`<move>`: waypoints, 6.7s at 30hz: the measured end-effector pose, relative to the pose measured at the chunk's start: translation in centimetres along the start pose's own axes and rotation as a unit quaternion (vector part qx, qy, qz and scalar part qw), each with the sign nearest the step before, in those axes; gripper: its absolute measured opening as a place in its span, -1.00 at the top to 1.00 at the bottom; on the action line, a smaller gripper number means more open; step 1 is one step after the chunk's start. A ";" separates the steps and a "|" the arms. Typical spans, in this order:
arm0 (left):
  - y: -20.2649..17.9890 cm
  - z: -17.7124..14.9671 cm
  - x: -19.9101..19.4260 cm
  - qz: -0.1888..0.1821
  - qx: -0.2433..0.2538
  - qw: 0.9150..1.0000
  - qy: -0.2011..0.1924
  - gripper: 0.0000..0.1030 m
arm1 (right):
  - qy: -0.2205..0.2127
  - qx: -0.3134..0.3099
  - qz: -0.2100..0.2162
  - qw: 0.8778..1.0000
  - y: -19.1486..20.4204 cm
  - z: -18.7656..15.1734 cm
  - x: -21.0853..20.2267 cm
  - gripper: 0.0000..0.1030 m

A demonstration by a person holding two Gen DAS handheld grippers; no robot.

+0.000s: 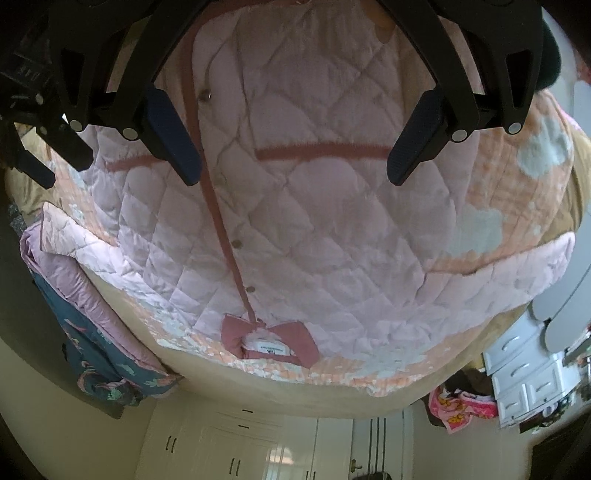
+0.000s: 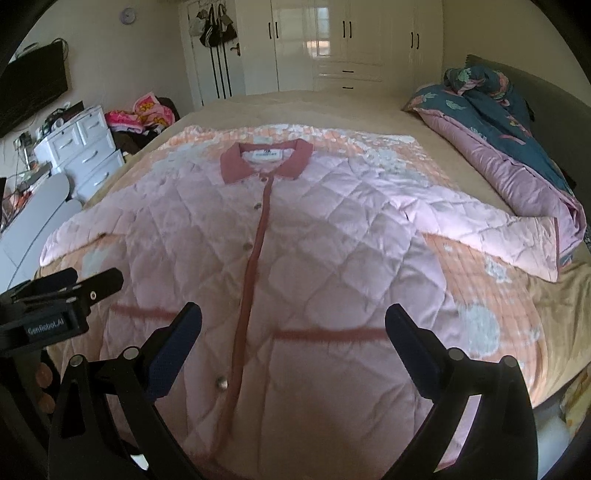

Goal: Fold large clothes
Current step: 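Move both tools toward the pink quilted jacket on the bed, then grasp the cuff of a jacket sleeve with the right tool, then lift the held sleeve with the right tool and carry it across the jacket body, then grasp the pink-trimmed front edge with the left tool while the right tool releases the sleeve, then fold the front edge over toward the collar with the left tool and release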

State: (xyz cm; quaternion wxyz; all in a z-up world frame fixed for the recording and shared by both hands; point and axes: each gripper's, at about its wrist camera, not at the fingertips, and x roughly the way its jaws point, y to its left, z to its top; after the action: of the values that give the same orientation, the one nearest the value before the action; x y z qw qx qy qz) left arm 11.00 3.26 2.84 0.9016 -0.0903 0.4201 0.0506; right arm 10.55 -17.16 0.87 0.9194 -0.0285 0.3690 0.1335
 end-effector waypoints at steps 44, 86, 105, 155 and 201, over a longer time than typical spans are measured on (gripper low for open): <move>-12.2 12.0 15.9 -0.015 0.054 0.998 0.024 -0.83 | 0.065 0.289 -0.178 0.938 -31.0 4.2 14.2 -0.92; -7.9 17.5 16.8 0.007 0.029 0.999 0.035 -0.82 | -0.175 0.289 -0.094 0.937 -36.4 12.3 6.8 0.69; 0.5 19.1 10.8 -0.022 -0.039 0.999 -0.013 -0.82 | -0.182 0.163 -0.040 0.969 -22.1 19.3 5.1 0.69; 13.0 13.8 12.5 -0.187 -0.248 0.950 0.021 -0.82 | 0.032 -0.081 0.138 0.987 7.4 8.5 20.8 0.29; 7.0 16.4 15.4 -0.123 -0.032 0.992 0.005 0.79 | -0.004 0.091 -0.008 0.996 -11.5 8.2 14.0 -0.43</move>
State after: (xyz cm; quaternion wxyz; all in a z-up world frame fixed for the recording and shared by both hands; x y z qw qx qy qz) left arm 31.98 13.72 0.51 0.8953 -0.1708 0.4086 -0.0477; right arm 28.81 -23.85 -3.31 0.9205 0.0529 0.3760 0.0923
